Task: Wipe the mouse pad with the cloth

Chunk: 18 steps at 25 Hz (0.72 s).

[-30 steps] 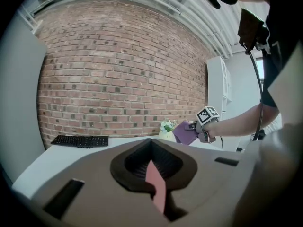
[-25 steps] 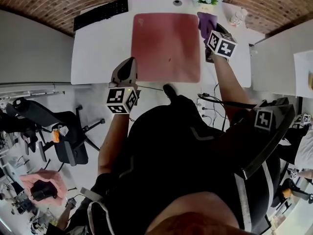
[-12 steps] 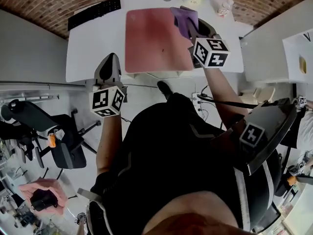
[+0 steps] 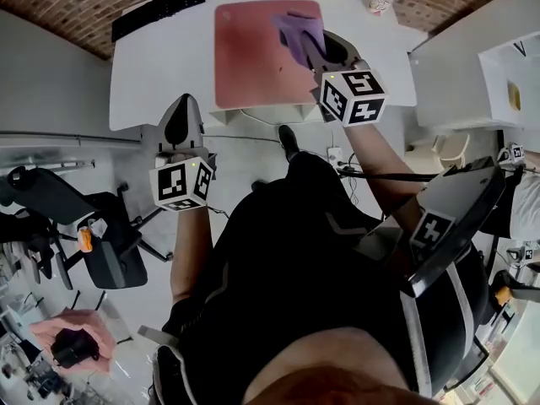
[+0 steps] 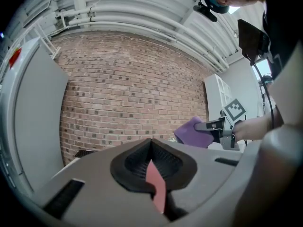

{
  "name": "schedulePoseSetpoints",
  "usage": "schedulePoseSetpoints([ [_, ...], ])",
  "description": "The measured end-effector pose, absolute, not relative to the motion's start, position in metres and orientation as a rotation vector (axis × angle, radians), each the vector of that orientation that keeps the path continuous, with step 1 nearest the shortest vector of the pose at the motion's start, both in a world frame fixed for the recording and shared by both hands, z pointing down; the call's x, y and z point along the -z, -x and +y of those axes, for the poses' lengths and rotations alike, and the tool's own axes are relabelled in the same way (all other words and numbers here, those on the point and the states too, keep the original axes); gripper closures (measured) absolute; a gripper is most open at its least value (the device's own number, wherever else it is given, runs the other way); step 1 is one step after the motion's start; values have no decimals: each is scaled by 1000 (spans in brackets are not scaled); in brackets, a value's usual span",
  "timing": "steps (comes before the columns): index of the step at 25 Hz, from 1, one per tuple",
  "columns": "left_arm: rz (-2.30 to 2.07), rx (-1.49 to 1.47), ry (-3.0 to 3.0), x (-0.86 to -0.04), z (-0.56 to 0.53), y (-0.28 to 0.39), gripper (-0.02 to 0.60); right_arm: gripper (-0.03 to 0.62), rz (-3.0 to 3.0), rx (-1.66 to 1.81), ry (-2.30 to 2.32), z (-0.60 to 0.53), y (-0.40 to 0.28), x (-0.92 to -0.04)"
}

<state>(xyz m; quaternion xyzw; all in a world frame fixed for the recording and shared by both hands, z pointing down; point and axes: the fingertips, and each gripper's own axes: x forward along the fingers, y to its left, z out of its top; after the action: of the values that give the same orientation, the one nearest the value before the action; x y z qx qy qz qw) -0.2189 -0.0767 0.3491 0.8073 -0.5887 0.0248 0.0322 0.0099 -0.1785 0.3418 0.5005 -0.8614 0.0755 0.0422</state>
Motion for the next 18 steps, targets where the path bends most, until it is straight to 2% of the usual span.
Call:
schedulePoseSetpoints([
  [18,-1880,-70,-2437,-331,-96,214,578,536,-2752,-156,-1382,-181,21,-325],
])
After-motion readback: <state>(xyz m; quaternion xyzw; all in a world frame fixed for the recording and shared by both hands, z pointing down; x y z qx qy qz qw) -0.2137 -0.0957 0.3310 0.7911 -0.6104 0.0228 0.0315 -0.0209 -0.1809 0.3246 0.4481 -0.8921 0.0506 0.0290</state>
